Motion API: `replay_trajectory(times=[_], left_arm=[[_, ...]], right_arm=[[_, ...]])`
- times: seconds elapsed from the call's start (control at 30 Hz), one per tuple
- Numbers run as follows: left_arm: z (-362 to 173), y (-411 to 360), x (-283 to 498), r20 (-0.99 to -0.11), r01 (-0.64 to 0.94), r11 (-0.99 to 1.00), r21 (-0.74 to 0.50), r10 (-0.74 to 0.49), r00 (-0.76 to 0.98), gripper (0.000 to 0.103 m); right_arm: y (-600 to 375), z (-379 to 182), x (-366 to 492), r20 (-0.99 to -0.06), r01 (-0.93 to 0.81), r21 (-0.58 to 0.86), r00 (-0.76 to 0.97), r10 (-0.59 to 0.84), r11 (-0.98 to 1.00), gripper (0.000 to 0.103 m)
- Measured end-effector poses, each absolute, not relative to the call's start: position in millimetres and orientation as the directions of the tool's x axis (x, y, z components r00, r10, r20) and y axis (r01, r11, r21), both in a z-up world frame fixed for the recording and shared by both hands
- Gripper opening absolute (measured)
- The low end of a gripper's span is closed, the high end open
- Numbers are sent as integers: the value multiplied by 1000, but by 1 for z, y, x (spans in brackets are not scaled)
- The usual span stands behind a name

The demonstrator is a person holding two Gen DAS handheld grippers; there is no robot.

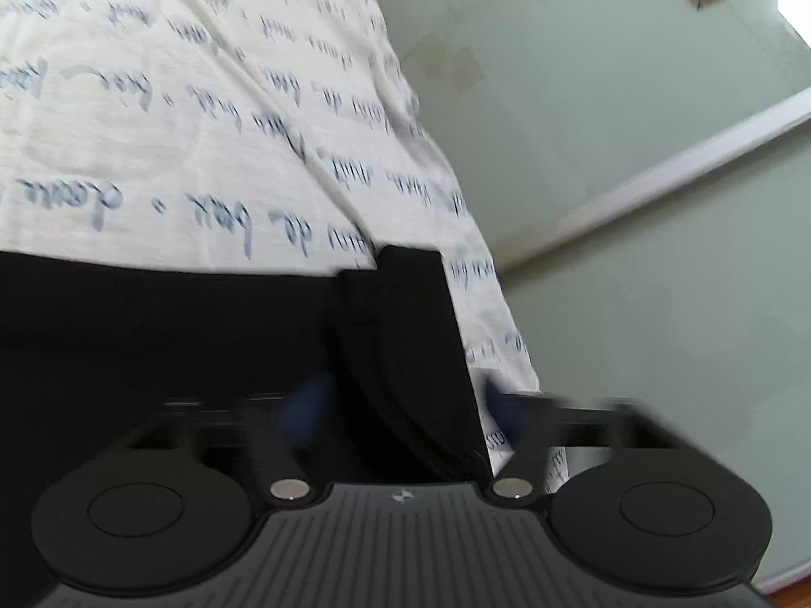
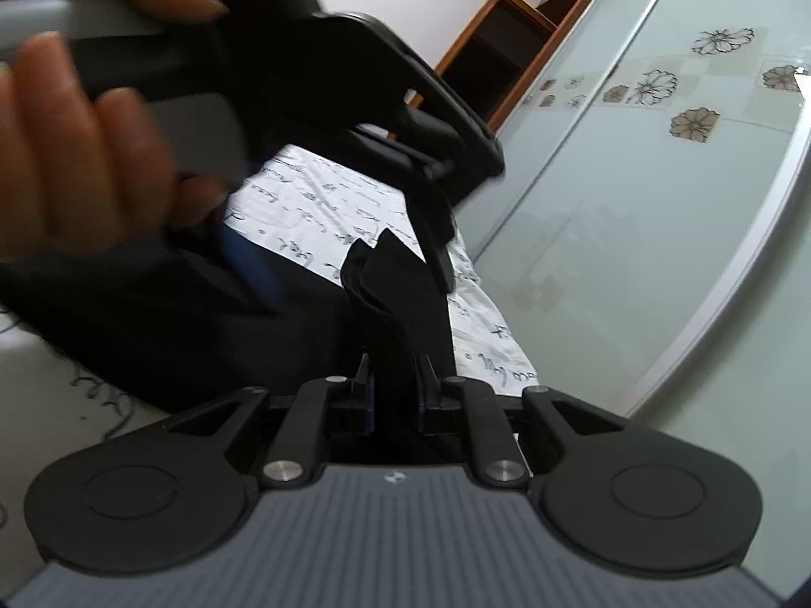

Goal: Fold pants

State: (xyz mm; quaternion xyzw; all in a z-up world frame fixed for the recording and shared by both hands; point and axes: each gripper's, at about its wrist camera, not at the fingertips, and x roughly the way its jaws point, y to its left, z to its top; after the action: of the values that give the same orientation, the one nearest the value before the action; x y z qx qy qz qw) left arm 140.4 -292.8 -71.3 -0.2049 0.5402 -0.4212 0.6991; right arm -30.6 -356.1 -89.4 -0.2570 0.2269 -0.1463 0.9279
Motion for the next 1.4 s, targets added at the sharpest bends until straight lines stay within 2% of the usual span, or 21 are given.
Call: replay_trajectory(times=[0.03, 0.17, 0.2, 0.3, 0.37, 0.4, 0.43, 0.47, 0.5, 0.83, 1.03, 1.4], left_arm=[[-75, -296, 142, -585, 360, 557, -749, -810, 35, 23], [-81, -297, 138, -571, 348, 547, -762, -820, 37, 11], [-81, -296, 138, -567, 350, 543, -763, -823, 41, 11], [-77, -295, 133, -566, 387, 544, -745, -822, 66, 10], [-74, -295, 129, -570, 421, 550, -721, -816, 90, 11], [-72, -296, 128, -575, 434, 555, -709, -812, 100, 11], [-72, -296, 128, -584, 439, 566, -698, -805, 109, 11], [-72, -298, 129, -593, 434, 579, -690, -796, 118, 13], [-73, -298, 130, -601, 428, 588, -687, -790, 121, 13], [-59, -258, 127, -559, 460, 578, -674, -806, 194, 11], [-48, -192, 125, -580, 442, 642, -626, -763, 287, 10], [-43, -102, 112, -638, 424, 781, -458, -621, 455, 10]], right_arm=[[-354, -90, -31, -345, 150, -547, 856, -385, 824, 14], [-353, -93, -29, -355, 144, -552, 851, -388, 821, 14], [-354, -94, -28, -357, 147, -558, 846, -396, 817, 14], [-351, -100, -27, -356, 150, -585, 836, -418, 797, 29], [-353, -100, -27, -354, 155, -586, 833, -424, 795, 30], [-354, -99, -26, -360, 160, -574, 832, -422, 804, 29], [-355, -99, -26, -369, 159, -559, 831, -416, 814, 22], [-356, -98, -26, -376, 156, -550, 831, -410, 821, 9], [-355, -98, -27, -380, 151, -547, 832, -405, 824, 7], [-330, -91, -36, -357, 101, -593, 856, -374, 799, 5], [-294, -82, -39, -359, 5, -572, 897, -256, 820, 5], [-219, -84, -29, -399, -218, -532, 917, -15, 819, 5]])
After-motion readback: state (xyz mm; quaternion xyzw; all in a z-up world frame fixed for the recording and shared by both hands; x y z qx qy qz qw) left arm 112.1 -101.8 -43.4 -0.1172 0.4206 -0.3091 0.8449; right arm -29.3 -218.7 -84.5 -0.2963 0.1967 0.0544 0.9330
